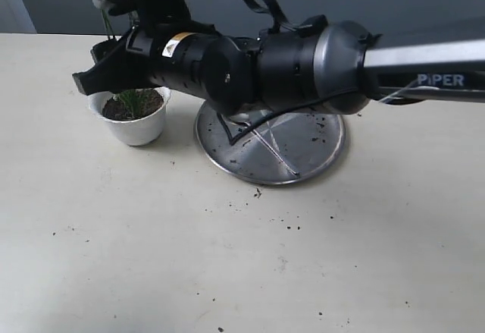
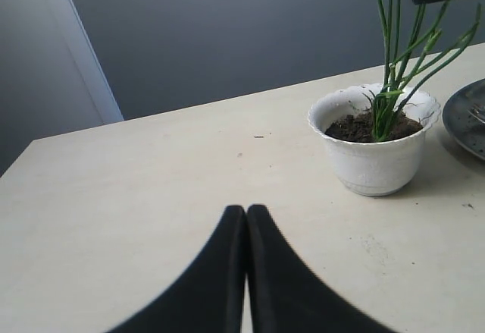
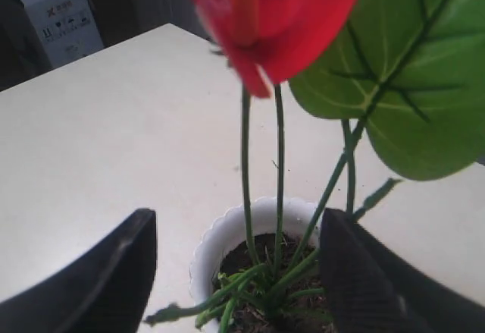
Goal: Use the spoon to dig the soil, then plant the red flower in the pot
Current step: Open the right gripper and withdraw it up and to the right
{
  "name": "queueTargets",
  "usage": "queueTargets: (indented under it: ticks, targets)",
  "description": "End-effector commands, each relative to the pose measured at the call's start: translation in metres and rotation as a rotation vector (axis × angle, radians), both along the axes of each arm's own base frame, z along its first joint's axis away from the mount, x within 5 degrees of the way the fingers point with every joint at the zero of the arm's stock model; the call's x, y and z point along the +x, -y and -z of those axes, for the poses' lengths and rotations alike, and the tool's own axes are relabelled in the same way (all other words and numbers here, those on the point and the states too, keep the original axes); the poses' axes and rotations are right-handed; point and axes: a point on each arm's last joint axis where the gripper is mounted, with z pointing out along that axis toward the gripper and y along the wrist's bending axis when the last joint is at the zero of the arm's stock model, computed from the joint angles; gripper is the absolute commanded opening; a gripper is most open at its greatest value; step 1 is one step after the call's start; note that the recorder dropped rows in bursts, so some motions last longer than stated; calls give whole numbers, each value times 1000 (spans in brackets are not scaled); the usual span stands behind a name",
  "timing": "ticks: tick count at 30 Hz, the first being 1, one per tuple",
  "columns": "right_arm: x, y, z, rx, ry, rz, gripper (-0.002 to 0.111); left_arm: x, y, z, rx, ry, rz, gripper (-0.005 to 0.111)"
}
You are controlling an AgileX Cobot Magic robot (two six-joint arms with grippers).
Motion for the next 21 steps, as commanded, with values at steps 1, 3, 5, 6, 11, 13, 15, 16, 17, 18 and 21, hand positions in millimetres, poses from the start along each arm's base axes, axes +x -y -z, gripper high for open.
queueTargets:
  ticks: [1,3,5,6,11,13,15,16,17,18,21]
  targets:
    - [3,6,-13,1,8,-1,60,0,0,0,-14,9,2,0]
    - [2,7,-17,4,15,-4,60,0,0,0,-14,9,2,0]
    - [2,10,-24,12,27,-5,60,0,0,0,-14,9,2,0]
    - [1,11,-29,22,34,-5,60,0,0,0,-14,9,2,0]
    - [-3,17,-50,52,79,-13,60,0,0,0,-14,9,2,0]
    - [-6,21,-62,63,101,-19,59,0,0,0,-14,9,2,0]
    - [-9,25,-71,63,113,-31,49,0,0,0,-14,9,2,0]
    - [-11,26,-74,56,112,-38,43,0,0,0,-14,9,2,0]
    - [-11,32,-78,33,100,-51,24,0,0,0,-14,9,2,0]
    - [-11,35,-78,15,89,-59,15,0,0,0,-14,9,2,0]
    - [-8,58,-78,-21,62,-36,0,0,0,0,-14,9,2,0]
